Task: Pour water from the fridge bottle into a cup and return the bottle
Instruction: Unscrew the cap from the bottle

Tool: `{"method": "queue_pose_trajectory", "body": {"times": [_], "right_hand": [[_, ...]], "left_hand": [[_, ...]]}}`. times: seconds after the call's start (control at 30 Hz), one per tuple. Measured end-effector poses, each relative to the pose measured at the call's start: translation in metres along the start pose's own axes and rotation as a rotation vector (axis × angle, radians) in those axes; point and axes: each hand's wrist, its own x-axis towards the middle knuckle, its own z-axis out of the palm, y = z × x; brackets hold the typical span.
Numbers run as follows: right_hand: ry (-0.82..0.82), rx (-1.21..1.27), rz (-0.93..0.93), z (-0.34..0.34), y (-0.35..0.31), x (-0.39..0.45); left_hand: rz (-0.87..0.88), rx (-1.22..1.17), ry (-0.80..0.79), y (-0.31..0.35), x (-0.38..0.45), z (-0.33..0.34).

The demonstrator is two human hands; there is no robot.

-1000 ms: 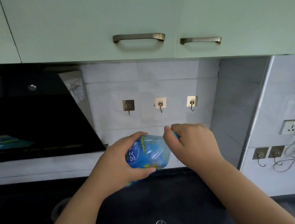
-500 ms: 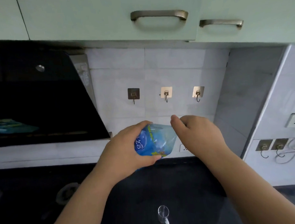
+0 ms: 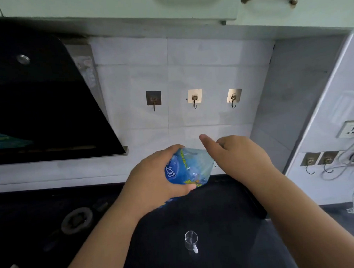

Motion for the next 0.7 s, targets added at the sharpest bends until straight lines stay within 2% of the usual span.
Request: {"method": "queue_pose_trajectory", "body": {"times": [0.07, 0.13, 0.17, 0.2, 0.27, 0.33, 0.47, 0.6, 0.7], "right_hand": [[0.075, 0.067, -0.136, 0.002, 0.003, -0.004], [0.187, 0.115, -0.473, 0.003, 0.012, -0.009], [0.190, 0.127, -0.590, 0.004, 0.015, -0.010], [0.145, 0.186, -0.612, 0.006, 0.017, -0.008], [0.002, 0.368, -0.457, 0.008, 0.018, -0.006], [-0.073, 0.476, -0.325, 0.010, 0.019, -0.005], [-0.137, 0.582, -0.284, 0.014, 0.027, -0.006], [-0.137, 0.673, -0.231, 0.019, 0.031, -0.006], [-0.071, 0.742, -0.202, 0.024, 0.038, -0.004]], "left_hand": [[-0.027, -0.158, -0.069, -0.006, 0.001, -0.001], [-0.045, -0.290, -0.190, -0.011, 0.001, -0.008], [-0.053, -0.333, -0.247, -0.012, 0.001, -0.011], [-0.059, -0.350, -0.268, -0.012, 0.001, -0.011], [-0.074, -0.348, -0.211, -0.013, 0.002, -0.005], [-0.084, -0.306, -0.108, -0.015, 0.003, 0.004], [-0.115, -0.253, -0.056, -0.027, 0.005, 0.018], [-0.125, -0.218, -0.055, -0.029, 0.005, 0.030], [-0.133, -0.211, -0.060, -0.027, 0.006, 0.041]]}}
